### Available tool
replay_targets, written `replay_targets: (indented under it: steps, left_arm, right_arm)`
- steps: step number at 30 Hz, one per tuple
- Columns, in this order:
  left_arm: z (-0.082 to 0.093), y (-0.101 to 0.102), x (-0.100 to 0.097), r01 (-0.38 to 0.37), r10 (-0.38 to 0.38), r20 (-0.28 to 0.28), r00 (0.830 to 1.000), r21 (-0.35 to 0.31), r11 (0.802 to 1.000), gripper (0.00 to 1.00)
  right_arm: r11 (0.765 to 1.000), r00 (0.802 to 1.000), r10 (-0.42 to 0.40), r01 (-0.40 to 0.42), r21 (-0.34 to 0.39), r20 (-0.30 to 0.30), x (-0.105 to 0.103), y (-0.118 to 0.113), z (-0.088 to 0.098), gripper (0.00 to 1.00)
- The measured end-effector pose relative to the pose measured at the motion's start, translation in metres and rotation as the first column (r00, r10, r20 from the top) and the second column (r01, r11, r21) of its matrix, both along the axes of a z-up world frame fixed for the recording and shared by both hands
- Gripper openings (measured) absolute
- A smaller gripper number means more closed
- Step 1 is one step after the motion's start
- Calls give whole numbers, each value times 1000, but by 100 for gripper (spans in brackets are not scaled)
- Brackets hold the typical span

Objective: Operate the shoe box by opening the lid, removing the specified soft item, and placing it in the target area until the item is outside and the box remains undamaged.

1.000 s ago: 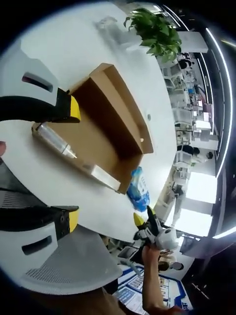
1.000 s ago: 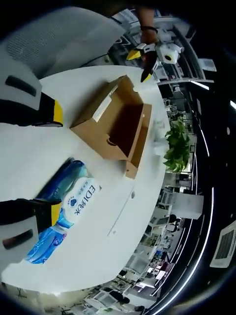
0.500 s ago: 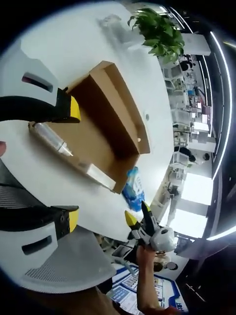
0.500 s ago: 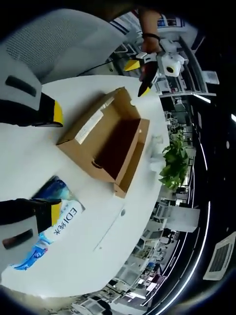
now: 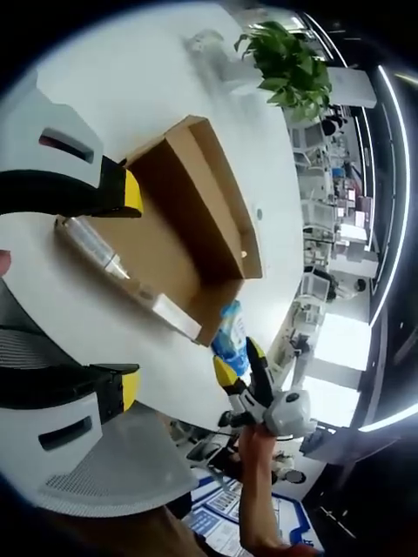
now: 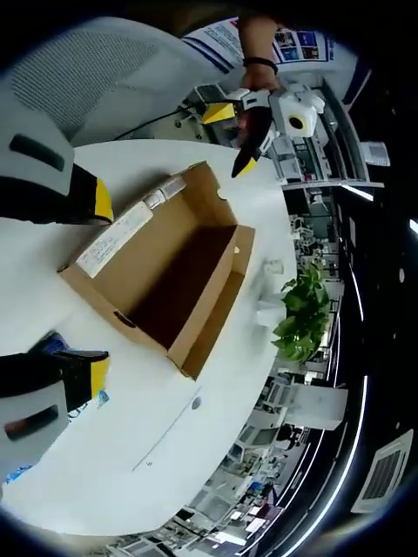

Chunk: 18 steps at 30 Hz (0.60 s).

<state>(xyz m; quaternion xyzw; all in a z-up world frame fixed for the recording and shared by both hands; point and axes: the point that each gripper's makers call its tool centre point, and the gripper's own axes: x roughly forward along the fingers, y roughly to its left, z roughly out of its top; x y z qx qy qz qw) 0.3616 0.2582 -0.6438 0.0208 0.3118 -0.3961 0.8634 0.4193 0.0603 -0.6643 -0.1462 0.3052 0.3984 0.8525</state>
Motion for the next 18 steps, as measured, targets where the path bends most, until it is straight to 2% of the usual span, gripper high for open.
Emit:
replay_targets:
  steps: [10,12,18]
  left_arm:
    - [-2,1,-3,-11,11,-4,1000,-10,1000,68]
    - [-2,1,-4,-14,14,-6,1000,-12,1000,68]
    - [-4,5,-5,-25,25,-9,1000,-16,1000,67]
  right_arm:
    - [995,996,87,-88,-36,-31,10,25,-11,57]
    - [989,991,129,-131,-72,-38,13,27,-16,57]
    - [970,975,209,-217,-110,-78,17,34,-24,59]
